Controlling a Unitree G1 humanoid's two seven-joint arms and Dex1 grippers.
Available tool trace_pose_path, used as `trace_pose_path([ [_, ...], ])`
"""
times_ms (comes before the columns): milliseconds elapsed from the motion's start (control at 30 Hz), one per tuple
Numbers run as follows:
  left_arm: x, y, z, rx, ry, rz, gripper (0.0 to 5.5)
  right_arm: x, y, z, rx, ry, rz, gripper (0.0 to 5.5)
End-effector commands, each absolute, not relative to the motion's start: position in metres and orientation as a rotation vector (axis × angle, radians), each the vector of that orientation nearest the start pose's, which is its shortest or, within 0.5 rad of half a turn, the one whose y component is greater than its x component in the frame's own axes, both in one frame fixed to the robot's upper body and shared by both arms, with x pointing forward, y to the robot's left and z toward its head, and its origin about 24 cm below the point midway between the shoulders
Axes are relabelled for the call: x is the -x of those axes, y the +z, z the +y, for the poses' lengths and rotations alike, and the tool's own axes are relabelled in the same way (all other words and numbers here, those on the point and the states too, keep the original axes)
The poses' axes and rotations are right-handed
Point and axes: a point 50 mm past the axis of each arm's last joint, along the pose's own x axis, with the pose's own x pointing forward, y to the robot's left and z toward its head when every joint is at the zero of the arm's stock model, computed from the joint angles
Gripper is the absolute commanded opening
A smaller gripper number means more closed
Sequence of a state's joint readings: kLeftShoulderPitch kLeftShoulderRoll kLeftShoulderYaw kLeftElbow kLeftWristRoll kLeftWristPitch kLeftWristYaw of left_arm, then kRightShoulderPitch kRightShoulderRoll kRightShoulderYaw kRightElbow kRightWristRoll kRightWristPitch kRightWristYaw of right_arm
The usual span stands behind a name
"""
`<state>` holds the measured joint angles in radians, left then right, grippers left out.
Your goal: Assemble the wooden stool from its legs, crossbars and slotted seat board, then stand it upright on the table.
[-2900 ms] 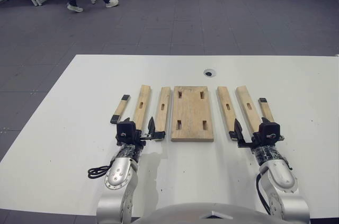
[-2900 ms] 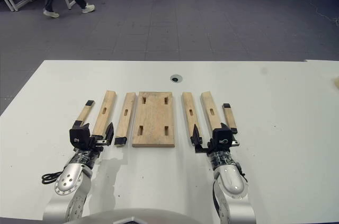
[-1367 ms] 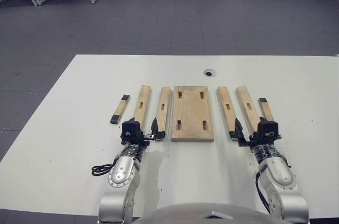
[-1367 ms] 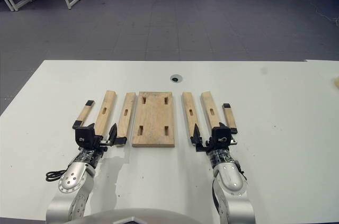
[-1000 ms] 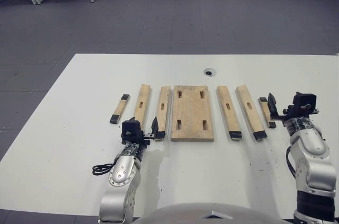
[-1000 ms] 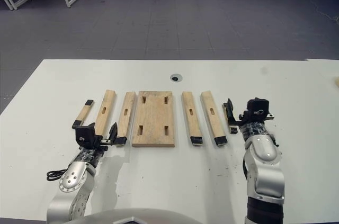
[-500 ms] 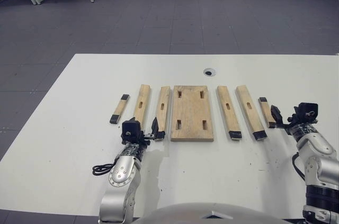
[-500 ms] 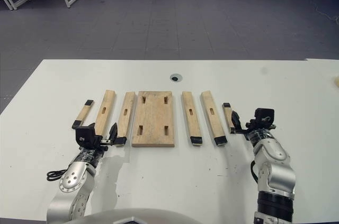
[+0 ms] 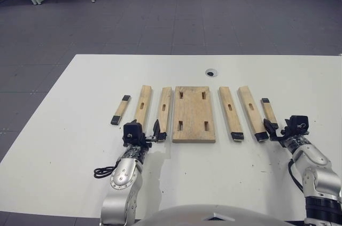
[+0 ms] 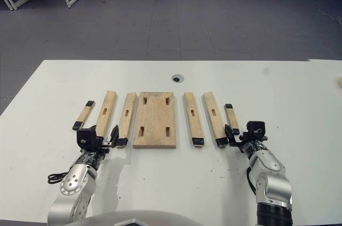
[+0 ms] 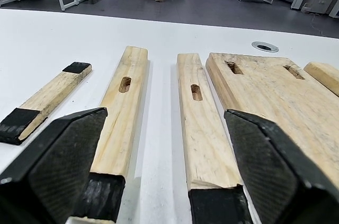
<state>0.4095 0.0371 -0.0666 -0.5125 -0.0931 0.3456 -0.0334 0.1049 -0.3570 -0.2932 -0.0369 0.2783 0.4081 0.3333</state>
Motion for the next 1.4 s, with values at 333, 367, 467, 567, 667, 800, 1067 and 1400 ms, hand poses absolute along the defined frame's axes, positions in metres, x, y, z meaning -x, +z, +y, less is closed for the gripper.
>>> trace_pose_path([
  [333,-0.17,0.047,0.157,0.057,-0.004,0.226,4.11,-0.211,0.008,-0.275,-0.02,0.013,0.534,4.37],
  [367,-0.17,0.048,0.157,0.055,-0.007,0.225,4.11,-0.212,0.007,-0.273,-0.015,0.019,0.54,4.37],
  [467,-0.17,0.048,0.157,0.052,-0.009,0.225,4.09,-0.214,0.005,-0.267,-0.009,0.036,0.551,4.17],
  [567,-0.171,0.048,0.156,0.054,-0.007,0.225,4.09,-0.22,0.005,-0.264,0.032,0.031,0.552,3.63],
  [667,-0.171,0.049,0.157,0.055,-0.002,0.224,4.09,-0.218,0.002,-0.269,0.068,0.006,0.569,3.14],
  [800,-0.172,0.05,0.158,0.053,0.002,0.219,4.09,-0.213,-0.004,-0.275,0.07,-0.029,0.589,2.31],
  [1067,-0.175,0.05,0.159,0.056,0.001,0.223,4.09,-0.211,-0.01,-0.266,0.047,0.019,0.609,1.32],
  [1400,-0.227,0.102,0.184,0.398,-0.636,0.251,4.09,-0.256,0.108,-0.216,0.302,0.185,0.028,1.31],
])
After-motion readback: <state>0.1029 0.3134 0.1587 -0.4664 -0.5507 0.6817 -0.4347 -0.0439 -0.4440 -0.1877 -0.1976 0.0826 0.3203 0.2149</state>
